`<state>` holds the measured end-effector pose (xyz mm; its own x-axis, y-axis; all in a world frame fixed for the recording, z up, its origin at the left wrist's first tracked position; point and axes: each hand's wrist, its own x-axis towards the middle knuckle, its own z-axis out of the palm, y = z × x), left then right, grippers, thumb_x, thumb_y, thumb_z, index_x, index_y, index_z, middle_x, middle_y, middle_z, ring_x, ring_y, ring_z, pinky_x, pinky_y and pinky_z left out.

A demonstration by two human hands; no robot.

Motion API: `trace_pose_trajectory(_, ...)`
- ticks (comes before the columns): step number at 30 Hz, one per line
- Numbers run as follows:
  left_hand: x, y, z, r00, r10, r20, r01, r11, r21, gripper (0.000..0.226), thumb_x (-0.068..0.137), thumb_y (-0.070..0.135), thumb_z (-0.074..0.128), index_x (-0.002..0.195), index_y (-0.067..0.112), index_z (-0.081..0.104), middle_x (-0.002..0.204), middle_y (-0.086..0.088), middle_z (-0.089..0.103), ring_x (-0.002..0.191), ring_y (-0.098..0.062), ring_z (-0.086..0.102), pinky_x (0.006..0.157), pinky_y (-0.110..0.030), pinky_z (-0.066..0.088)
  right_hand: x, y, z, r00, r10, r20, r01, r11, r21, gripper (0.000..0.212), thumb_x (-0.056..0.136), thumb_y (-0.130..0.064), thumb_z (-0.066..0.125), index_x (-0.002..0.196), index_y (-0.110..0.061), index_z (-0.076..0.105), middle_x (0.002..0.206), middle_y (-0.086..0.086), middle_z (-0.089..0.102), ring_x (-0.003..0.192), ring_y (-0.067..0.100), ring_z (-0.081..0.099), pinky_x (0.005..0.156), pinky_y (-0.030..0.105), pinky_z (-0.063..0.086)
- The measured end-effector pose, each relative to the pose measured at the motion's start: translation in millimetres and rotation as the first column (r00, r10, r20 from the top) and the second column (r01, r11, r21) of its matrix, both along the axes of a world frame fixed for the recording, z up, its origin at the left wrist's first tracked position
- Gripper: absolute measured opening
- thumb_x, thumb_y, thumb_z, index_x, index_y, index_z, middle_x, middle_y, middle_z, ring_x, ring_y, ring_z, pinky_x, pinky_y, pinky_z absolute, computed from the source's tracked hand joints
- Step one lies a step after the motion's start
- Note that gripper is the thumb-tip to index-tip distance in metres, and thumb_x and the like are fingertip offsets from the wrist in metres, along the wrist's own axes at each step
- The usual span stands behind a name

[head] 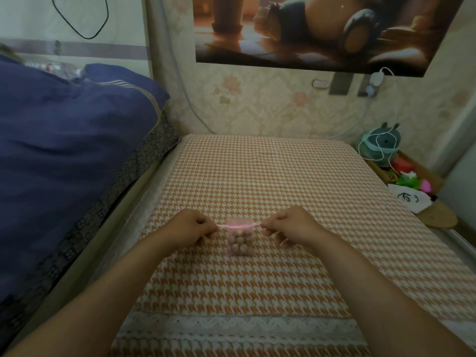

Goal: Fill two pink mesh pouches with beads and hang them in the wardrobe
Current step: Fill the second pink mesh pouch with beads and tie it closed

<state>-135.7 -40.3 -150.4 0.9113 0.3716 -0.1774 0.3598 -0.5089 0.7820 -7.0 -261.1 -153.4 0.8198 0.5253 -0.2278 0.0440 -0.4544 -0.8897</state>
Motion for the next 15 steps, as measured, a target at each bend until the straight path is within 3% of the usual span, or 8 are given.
trace_pose_trajectory(4,3.5,-7.7,2.9,0.982,0.188,0.025,-0.176,0.951,-0.254,0.018,0.094,0.014,0.060,0.087,0.007,0.075,0.079,-0.004,0.075,0.056,-0.010,0.062,0.039,-0.015,0.041,-2.1,5.2,-2.3,0.989,-0.078,-0.128,0.086,0.994,0.063,0.005,0.089,-0.010,0.072,0.087,-0.008,0.075,0.075,0.007,0.073,0.049,0.014,0.059,0.044,0.023,0.046)
trace_pose_trajectory(7,4.7,-12.8,4.4,0.975,0.221,0.016,-0.193,0.883,-0.428,0.015,0.093,0.017,0.062,0.093,0.009,0.075,0.089,-0.004,0.078,0.066,-0.014,0.067,0.045,-0.018,0.045,-3.9,7.2,-1.2,0.980,-0.089,-0.175,0.106,0.990,0.088,0.006,0.091,-0.011,0.070,0.090,-0.007,0.075,0.079,0.008,0.073,0.050,0.015,0.059,0.046,0.025,0.045)
trace_pose_trajectory(9,5.0,-15.7,3.8,0.985,0.175,0.005,-0.157,0.895,-0.417,0.016,0.093,0.020,0.061,0.092,0.011,0.075,0.089,-0.001,0.078,0.066,-0.014,0.067,0.049,-0.021,0.046,-6.0,8.1,0.0,0.988,-0.110,-0.111,0.119,0.989,0.084,0.008,0.091,-0.016,0.070,0.090,-0.010,0.075,0.083,0.007,0.075,0.051,0.017,0.061,0.048,0.026,0.047)
trace_pose_trajectory(13,6.8,-23.5,3.2,0.993,0.101,0.054,-0.083,0.961,-0.263,0.021,0.093,0.023,0.058,0.086,0.010,0.073,0.084,-0.001,0.076,0.063,-0.014,0.067,0.047,-0.022,0.046,-11.9,12.2,-0.9,0.978,-0.092,0.185,0.079,0.994,0.076,0.006,0.088,-0.026,0.074,0.083,-0.026,0.077,0.080,-0.007,0.076,0.058,0.010,0.068,0.051,0.023,0.049)
trace_pose_trajectory(15,8.2,-25.9,1.5,0.990,0.087,0.113,-0.068,0.985,-0.160,0.024,0.093,0.024,0.058,0.082,0.011,0.074,0.081,-0.001,0.076,0.062,-0.016,0.068,0.047,-0.024,0.048,-14.2,17.4,-3.1,0.966,-0.049,0.254,0.026,0.995,0.094,0.006,0.087,-0.028,0.074,0.084,-0.029,0.079,0.082,-0.013,0.075,0.070,0.002,0.069,0.063,0.020,0.052)
